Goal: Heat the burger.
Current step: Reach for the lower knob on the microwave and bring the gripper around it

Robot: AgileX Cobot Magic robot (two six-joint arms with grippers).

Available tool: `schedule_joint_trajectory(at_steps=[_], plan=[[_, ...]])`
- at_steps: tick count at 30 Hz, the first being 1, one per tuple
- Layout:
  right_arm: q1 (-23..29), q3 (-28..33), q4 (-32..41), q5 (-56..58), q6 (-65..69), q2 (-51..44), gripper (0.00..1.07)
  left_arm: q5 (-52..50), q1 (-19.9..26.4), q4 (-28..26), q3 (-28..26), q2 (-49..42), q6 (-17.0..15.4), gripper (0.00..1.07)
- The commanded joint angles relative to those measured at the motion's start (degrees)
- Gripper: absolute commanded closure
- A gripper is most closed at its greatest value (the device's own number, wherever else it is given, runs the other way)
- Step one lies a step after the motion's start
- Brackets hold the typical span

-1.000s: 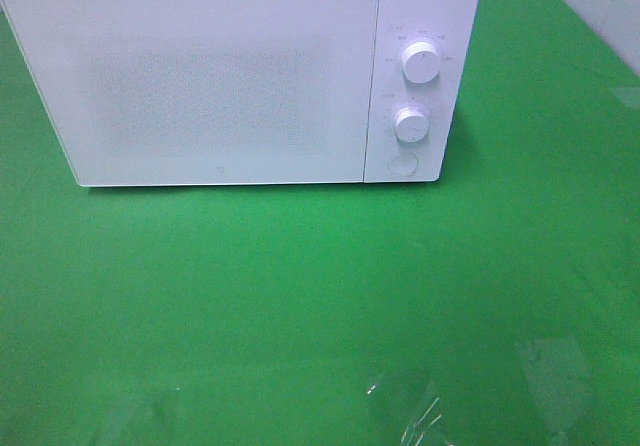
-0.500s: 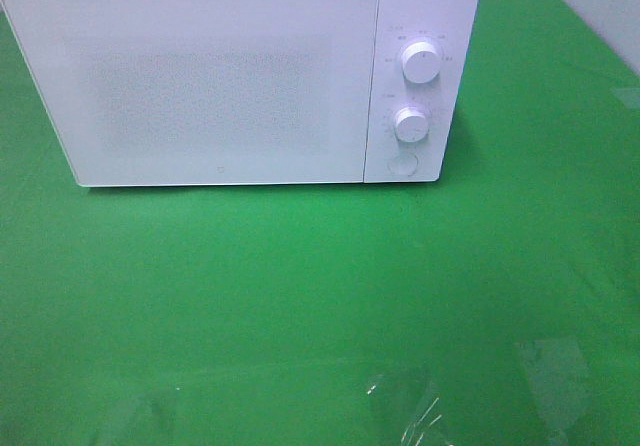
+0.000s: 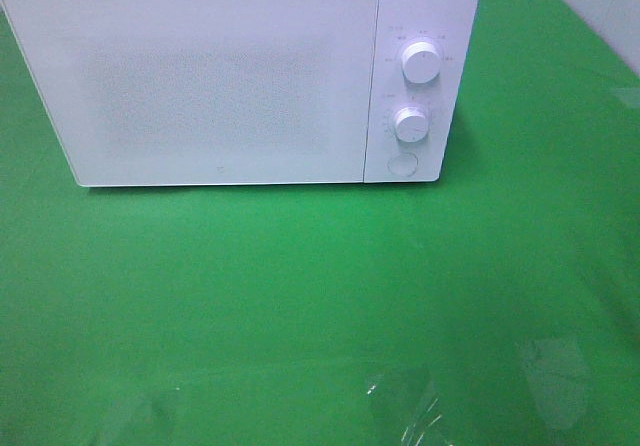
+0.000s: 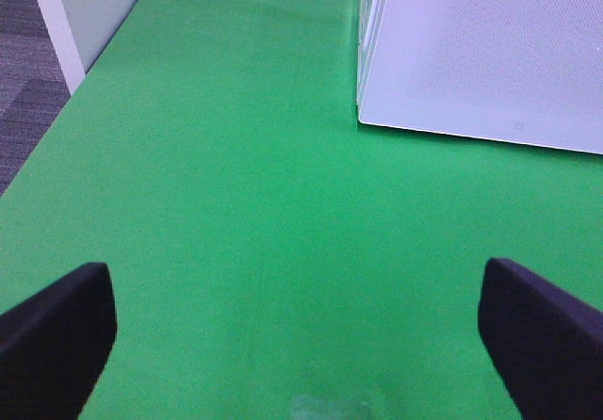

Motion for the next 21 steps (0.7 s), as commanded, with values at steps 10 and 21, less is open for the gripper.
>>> schedule_joint_trajectory(at_steps=[10, 21], plan=[[0.1, 0.3, 12.1, -18.4, -10.6, 18.6, 0.34, -0.2, 0.1, -0.3, 0.1, -1.0, -0.2, 0.10], [5.7, 0.3, 22.7, -38.1, -18.9, 31.0, 0.34, -0.2, 0.1, -0.3, 0.1, -1.0, -0.2, 0.10]])
